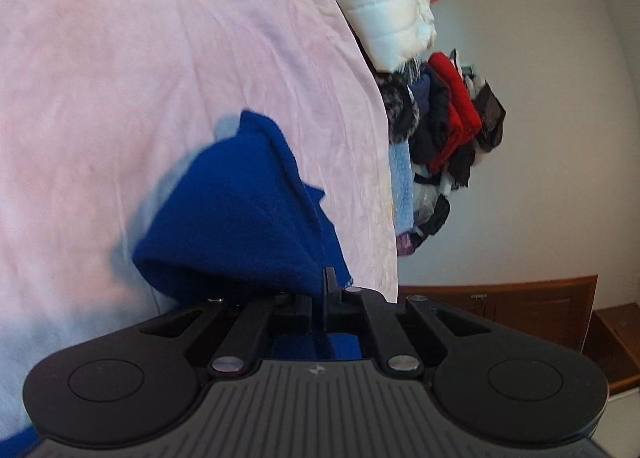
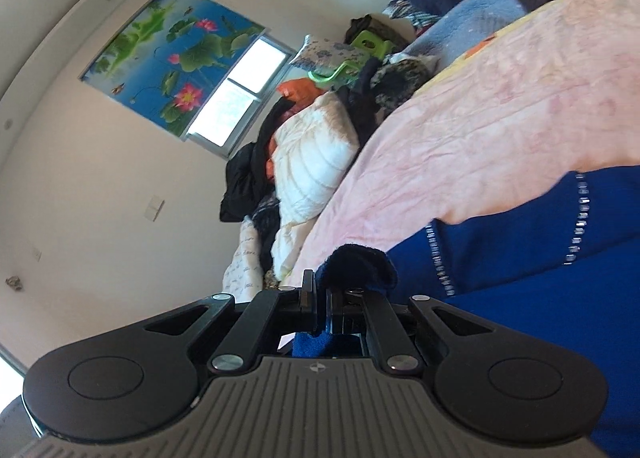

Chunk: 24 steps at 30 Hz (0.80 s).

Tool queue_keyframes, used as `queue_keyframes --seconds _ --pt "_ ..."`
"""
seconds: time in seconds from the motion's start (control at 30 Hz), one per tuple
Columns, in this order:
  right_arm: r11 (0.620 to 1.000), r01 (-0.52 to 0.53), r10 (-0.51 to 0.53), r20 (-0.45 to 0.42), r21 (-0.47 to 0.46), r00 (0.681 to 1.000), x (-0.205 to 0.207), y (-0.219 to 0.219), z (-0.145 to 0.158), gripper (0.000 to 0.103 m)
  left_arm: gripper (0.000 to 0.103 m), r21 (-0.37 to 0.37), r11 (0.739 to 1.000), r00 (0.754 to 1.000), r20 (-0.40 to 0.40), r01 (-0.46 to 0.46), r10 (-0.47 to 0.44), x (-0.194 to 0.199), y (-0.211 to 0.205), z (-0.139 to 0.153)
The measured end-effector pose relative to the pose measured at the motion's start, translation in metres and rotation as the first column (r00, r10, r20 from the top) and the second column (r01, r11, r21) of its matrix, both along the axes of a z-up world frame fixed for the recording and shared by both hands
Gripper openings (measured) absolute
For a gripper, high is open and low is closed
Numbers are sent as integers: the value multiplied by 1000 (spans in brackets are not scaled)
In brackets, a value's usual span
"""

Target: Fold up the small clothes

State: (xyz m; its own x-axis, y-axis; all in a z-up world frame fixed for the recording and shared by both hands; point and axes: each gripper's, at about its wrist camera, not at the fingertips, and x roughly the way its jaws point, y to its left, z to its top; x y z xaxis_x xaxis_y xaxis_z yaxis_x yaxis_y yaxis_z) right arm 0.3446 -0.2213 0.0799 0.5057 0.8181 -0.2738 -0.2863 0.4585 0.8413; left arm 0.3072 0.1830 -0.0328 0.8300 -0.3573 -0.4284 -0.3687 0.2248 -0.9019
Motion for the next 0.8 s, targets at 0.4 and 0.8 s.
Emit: queue_keyframes --seconds 0.4,0.8 --pt "990 121 -127 -82 -66 989 -14 -81 -50 10 4 58 992 994 -14 108 -107 25 -61 -1" --pt "975 169 -188 -132 -143 973 -19 -139 -80 10 4 108 971 976 -60 215 -209 36 -109 -12"
